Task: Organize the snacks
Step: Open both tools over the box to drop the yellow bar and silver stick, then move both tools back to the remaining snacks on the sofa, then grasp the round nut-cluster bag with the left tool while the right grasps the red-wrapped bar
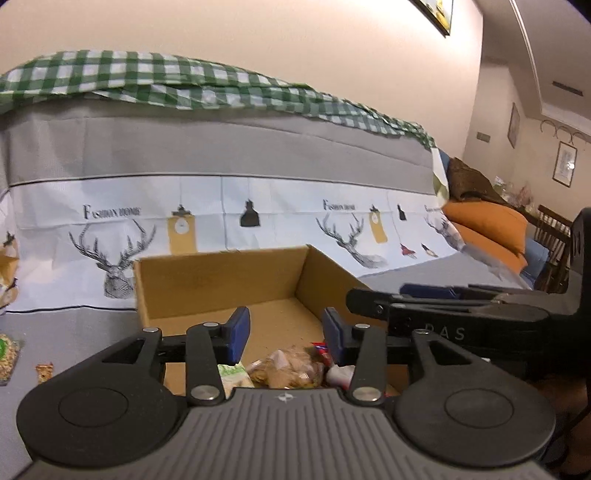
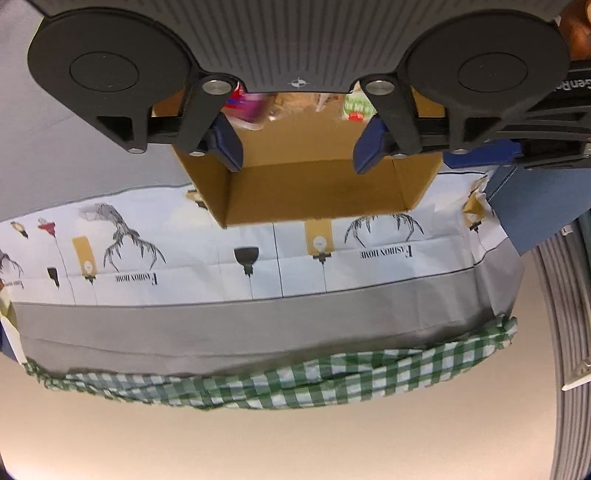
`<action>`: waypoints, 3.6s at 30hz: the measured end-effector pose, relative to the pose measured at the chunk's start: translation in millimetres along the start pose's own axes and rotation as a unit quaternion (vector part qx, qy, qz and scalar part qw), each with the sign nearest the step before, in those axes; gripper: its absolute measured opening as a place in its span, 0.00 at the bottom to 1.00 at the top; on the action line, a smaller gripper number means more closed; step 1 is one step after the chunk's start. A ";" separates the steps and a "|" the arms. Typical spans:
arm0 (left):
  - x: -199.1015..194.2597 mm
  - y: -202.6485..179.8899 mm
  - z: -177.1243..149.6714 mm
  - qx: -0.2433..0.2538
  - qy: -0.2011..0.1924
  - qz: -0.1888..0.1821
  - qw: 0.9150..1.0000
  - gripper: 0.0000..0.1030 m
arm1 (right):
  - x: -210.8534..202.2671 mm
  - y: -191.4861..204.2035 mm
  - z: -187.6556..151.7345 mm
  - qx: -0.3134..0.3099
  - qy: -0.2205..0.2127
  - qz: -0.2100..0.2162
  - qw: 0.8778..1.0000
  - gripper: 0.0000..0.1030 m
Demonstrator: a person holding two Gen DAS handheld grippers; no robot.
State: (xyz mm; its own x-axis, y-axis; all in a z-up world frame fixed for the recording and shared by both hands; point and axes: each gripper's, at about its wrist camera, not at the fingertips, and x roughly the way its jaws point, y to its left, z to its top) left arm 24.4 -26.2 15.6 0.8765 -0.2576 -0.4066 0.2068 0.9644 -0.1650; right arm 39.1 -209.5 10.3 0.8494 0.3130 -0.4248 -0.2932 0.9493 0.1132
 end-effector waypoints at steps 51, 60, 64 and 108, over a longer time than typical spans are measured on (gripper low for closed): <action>-59.6 158.1 35.6 -0.095 -0.026 0.179 0.979 0.14 | 17.4 131.1 -19.1 0.028 0.014 0.100 0.994 0.56; -28.8 216.8 21.5 -0.051 0.031 0.285 0.957 0.14 | 13.5 191.5 -35.6 -0.070 -0.005 0.175 0.982 0.29; -35.1 247.0 16.9 -0.102 0.039 0.305 0.946 0.14 | 39.9 231.8 -49.9 -0.090 0.024 0.192 0.977 0.30; 46.3 254.8 -14.7 0.003 0.165 0.377 0.911 0.25 | 138.7 263.8 -96.2 -0.061 0.077 0.056 0.994 0.19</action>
State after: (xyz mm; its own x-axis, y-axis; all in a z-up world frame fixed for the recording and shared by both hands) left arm 111.3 206.7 -58.5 0.5925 0.4756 -0.6502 -0.3971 0.8747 0.2780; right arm 37.3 81.7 -105.2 0.7338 0.3998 -0.5493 -0.4412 0.8952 0.0621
